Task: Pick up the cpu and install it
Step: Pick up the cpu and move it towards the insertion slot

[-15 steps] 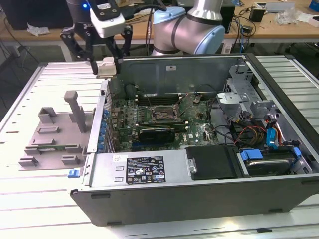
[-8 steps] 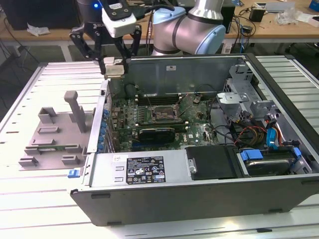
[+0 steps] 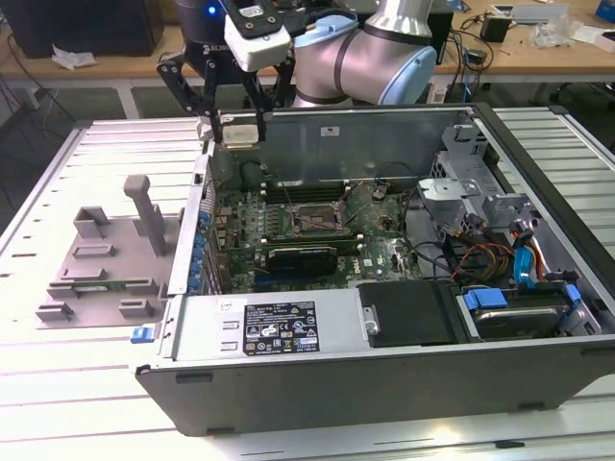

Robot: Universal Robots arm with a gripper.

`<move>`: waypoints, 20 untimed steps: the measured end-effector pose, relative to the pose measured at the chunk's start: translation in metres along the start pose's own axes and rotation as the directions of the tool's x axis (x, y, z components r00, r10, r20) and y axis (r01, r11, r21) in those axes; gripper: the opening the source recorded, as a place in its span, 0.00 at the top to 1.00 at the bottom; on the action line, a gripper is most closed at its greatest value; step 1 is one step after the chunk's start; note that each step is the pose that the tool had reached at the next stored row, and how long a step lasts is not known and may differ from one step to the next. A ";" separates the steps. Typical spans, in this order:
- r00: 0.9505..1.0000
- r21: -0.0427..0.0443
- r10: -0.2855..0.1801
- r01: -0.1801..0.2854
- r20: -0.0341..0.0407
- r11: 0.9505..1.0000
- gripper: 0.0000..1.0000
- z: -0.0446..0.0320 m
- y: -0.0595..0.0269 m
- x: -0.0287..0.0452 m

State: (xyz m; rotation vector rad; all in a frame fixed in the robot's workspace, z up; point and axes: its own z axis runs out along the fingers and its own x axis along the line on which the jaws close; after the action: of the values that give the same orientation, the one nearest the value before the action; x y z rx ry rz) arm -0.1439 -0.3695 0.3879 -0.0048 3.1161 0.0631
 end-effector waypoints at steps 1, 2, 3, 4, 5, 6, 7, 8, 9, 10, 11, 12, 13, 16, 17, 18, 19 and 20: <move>1.000 0.000 0.000 0.000 0.000 1.000 0.46 0.0000 0.0000 0.0000; 1.000 0.000 0.000 0.000 0.000 1.000 0.46 0.0000 0.0000 0.0000; 1.000 0.000 0.000 0.000 0.000 1.000 0.46 0.0000 0.0001 -0.0001; 1.000 0.000 0.000 0.000 0.000 1.000 0.46 0.0000 0.0001 -0.0002; 1.000 0.000 0.000 0.000 0.000 1.000 0.46 0.0000 0.0000 -0.0003; 1.000 0.000 0.000 0.000 0.000 1.000 0.46 0.0000 0.0001 -0.0004; 1.000 0.000 0.000 0.000 0.000 1.000 0.46 0.0001 0.0002 -0.0006; 1.000 0.000 0.000 0.000 0.000 1.000 0.46 0.0003 0.0002 -0.0016; 1.000 0.000 0.000 0.000 0.000 1.000 0.46 0.0008 0.0001 -0.0058; 1.000 0.000 0.000 0.000 0.000 1.000 0.46 0.0018 0.0001 -0.0146; 1.000 0.000 0.000 0.000 0.000 1.000 0.46 0.0026 0.0000 -0.0189; 1.000 0.000 0.000 0.000 0.000 1.000 0.46 0.0042 0.0000 -0.0231; 1.000 0.000 0.000 0.000 0.000 1.000 0.46 0.0071 0.0000 -0.0296; 1.000 0.001 0.000 0.000 0.000 1.000 0.46 0.0125 -0.0003 -0.0380; 1.000 0.000 0.000 0.000 0.000 1.000 0.46 0.0148 -0.0003 -0.0411; 1.000 0.000 0.000 0.000 0.000 1.000 0.46 0.0166 -0.0003 -0.0430; 1.000 0.000 0.000 0.000 0.000 1.000 0.46 0.0181 0.0000 -0.0444; 1.000 0.001 0.000 0.000 0.000 1.000 0.46 0.0207 0.0006 -0.0466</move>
State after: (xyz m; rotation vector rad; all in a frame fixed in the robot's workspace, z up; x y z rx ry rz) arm -0.0968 -0.3680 0.3684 -0.0046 3.1164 0.0622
